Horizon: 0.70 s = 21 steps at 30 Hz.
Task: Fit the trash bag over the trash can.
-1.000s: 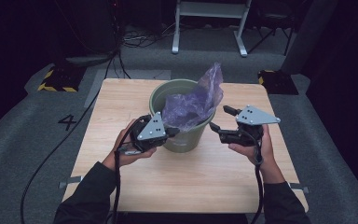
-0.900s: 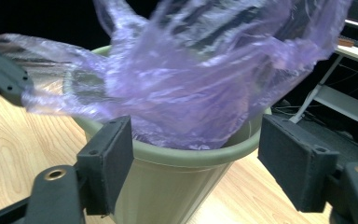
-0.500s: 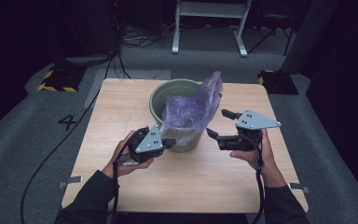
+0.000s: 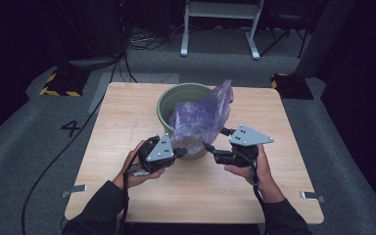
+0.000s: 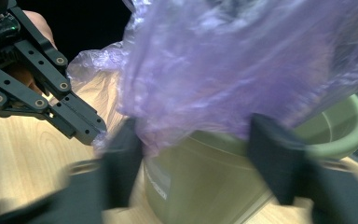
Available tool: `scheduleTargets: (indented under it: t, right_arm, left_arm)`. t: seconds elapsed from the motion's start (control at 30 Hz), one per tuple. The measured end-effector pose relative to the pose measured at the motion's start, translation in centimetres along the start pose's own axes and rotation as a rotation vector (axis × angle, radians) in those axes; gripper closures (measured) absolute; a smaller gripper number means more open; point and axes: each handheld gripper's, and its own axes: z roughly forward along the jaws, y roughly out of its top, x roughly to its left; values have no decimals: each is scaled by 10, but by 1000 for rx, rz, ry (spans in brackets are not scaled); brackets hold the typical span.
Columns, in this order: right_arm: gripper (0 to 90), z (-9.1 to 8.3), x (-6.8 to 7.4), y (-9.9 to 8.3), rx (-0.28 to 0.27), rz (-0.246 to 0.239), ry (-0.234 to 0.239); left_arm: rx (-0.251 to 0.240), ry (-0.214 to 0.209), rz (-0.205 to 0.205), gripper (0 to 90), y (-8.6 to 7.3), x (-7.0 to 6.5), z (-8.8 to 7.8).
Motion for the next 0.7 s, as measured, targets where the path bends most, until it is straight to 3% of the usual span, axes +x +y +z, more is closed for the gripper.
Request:
scheduleTargets:
  t: [0.1, 0.23, 0.43, 0.6, 0.7]
  right_arm:
    - [669, 0, 0, -2, -14, -14, -2]
    - [827, -2, 0, -8, -34, -15, -5]
    - [874, -2, -3, -16, -31, -4, -17]
    - [878, 0, -4, -20, -26, -14, -22]
    - [885, 0, -5, -22, -33, -9, -31]
  left_arm:
    - [-7, 3, -15, 895, -2, 2, -1]
    - [-12, 12, -36, 876, -7, 4, -4]
    - [-21, 23, -59, 786, -13, 6, -10]
    - [-60, 9, -108, 580, -19, 8, -22]
    - [-75, -8, -143, 355, -21, 6, -30]
